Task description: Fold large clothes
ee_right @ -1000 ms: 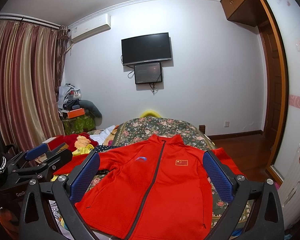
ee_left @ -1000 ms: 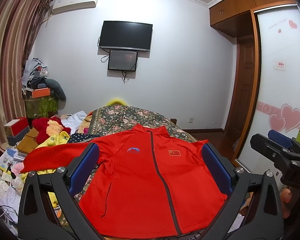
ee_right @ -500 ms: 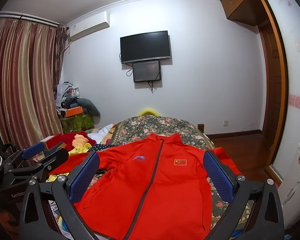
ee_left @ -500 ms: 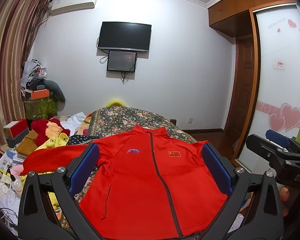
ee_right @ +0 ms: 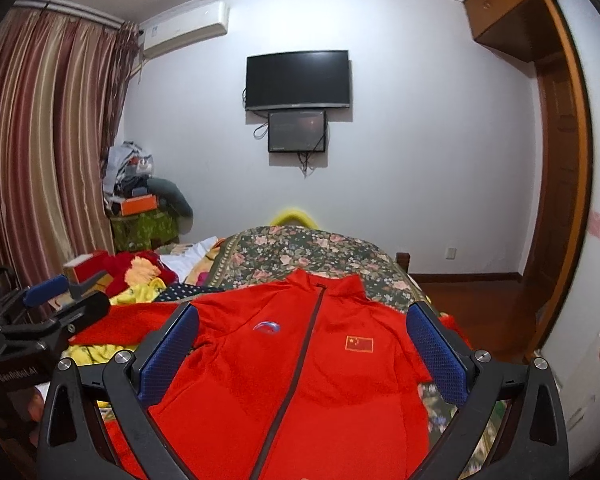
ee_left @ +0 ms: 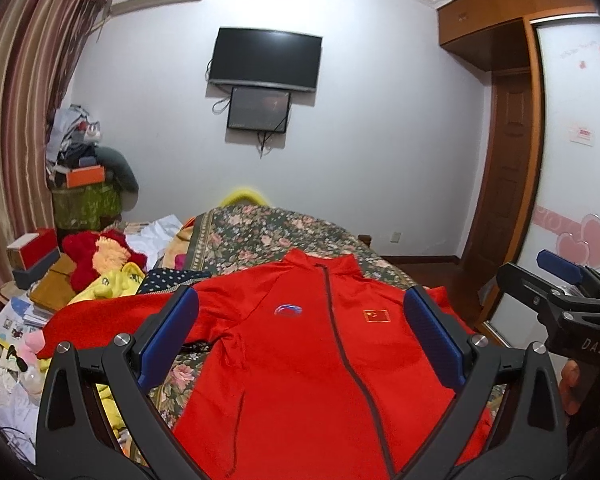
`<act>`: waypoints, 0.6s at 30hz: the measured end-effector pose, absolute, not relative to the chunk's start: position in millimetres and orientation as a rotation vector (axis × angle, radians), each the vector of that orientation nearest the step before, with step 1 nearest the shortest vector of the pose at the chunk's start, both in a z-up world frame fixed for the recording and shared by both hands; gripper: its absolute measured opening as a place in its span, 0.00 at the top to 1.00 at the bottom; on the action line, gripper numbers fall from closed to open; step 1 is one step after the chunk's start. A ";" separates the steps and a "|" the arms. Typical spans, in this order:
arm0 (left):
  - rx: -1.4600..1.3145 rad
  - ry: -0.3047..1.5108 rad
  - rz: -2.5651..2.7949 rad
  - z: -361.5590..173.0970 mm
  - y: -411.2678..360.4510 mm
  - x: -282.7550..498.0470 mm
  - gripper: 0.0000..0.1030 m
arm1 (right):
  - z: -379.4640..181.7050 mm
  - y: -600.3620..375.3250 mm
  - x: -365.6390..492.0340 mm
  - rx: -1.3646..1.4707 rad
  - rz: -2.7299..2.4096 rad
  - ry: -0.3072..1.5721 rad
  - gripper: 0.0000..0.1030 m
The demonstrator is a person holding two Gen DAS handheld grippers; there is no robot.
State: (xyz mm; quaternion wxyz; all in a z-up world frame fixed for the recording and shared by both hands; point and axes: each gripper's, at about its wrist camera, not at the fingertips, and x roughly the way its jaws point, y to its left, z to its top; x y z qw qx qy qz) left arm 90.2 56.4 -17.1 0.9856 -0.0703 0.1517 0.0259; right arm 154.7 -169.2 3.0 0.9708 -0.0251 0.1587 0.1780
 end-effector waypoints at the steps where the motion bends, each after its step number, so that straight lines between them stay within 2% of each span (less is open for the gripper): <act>1: -0.141 0.312 0.053 -18.7 61.8 97.0 0.00 | 1.4 -164.0 167.2 -0.061 0.362 0.322 0.00; 5: -0.126 0.349 0.084 -30.1 88.3 133.9 0.00 | -7.6 -147.8 214.6 -0.083 0.378 0.344 0.00; 9: -0.120 0.421 0.106 -56.2 115.0 170.8 0.00 | -30.6 -130.1 282.6 -0.055 0.432 0.457 0.00; 18: -0.194 0.747 0.200 -176.7 191.6 234.6 0.00 | -140.6 -104.4 404.3 -0.072 0.373 0.762 0.00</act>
